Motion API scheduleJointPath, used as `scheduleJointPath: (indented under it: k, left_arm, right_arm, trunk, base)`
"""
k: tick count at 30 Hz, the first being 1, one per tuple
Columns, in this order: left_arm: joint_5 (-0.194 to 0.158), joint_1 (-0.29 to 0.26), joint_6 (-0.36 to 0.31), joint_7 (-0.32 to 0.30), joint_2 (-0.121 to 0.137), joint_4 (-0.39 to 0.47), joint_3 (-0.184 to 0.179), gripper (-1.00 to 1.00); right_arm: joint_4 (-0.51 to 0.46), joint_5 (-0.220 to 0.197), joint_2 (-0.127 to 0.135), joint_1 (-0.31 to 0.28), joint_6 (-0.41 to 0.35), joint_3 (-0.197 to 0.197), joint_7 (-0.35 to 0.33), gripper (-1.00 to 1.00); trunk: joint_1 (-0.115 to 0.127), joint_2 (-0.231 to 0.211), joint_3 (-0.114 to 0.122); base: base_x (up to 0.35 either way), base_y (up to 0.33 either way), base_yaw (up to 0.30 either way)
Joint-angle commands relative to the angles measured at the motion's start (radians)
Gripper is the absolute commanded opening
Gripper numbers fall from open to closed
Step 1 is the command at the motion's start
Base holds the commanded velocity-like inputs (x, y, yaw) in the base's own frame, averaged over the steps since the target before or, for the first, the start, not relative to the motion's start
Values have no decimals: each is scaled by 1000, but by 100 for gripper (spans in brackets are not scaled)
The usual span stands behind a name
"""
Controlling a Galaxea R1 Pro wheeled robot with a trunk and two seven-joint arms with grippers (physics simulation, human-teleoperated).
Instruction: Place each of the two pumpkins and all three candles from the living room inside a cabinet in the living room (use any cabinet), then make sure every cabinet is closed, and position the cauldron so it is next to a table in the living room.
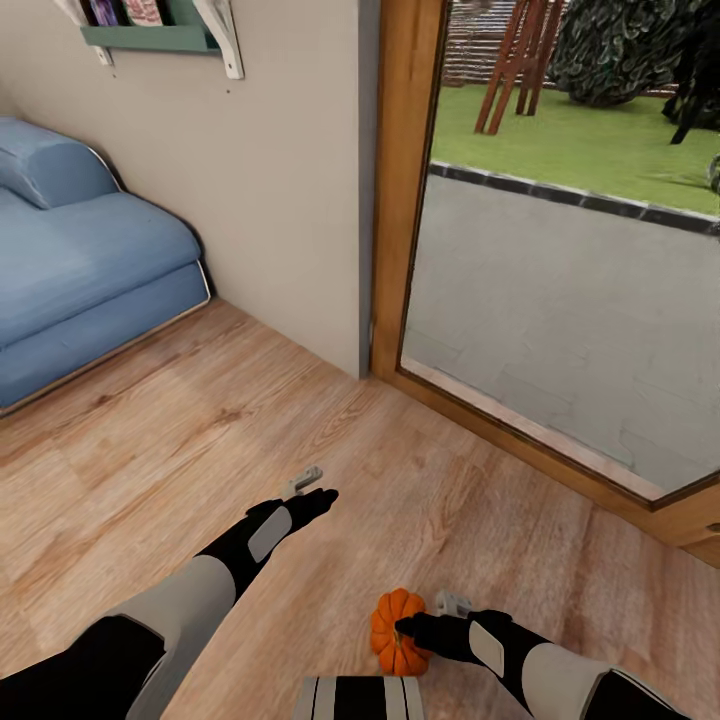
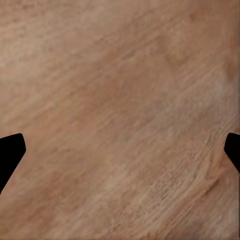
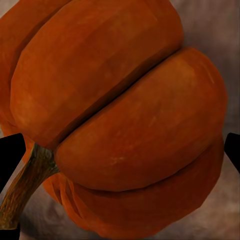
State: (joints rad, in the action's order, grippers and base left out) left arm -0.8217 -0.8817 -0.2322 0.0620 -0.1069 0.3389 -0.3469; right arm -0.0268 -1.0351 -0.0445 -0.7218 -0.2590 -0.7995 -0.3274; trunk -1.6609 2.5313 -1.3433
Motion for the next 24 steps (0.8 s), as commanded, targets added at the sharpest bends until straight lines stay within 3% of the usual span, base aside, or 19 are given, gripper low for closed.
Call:
scheduleJointPath:
  k: [1,5,9,17,18,24]
  left_arm:
    - [-10,0,-2,7,1,2,-7,100]
    - [-10,0,-3,8,1,2,-7,100]
    - [-10,0,-14,11,1,-3,-7,100]
    - [14,0,-18,12,4,-123,-8,100]
    - [19,0,-16,11,6,-171,-7,100]
    - [20,0,-11,6,11,-264,-7,100]
  right_arm:
    - [1,-11,0,-1,-3,-9,-6,-100]
    - [1,-11,0,-1,-3,-9,-7,-100]
    - [1,-10,0,-1,46,-12,-8,-100]
    - [-1,-7,0,-1,54,-15,-7,-100]
    - [0,-6,0,-1,55,-15,-6,-100]
    - [1,-7,1,-1,55,-15,-6,-100]
  trunk:
    - [1,0,3]
    - [2,-1,19]
    - [4,-2,34]
    - [8,-4,69]
    - [8,-4,75]
    - [11,-5,107]
  base:
    - [0,0,0]
    - [0,0,0]
    - [0,0,0]
    - [0,0,0]
    - [0,0,0]
    - [0,0,8]
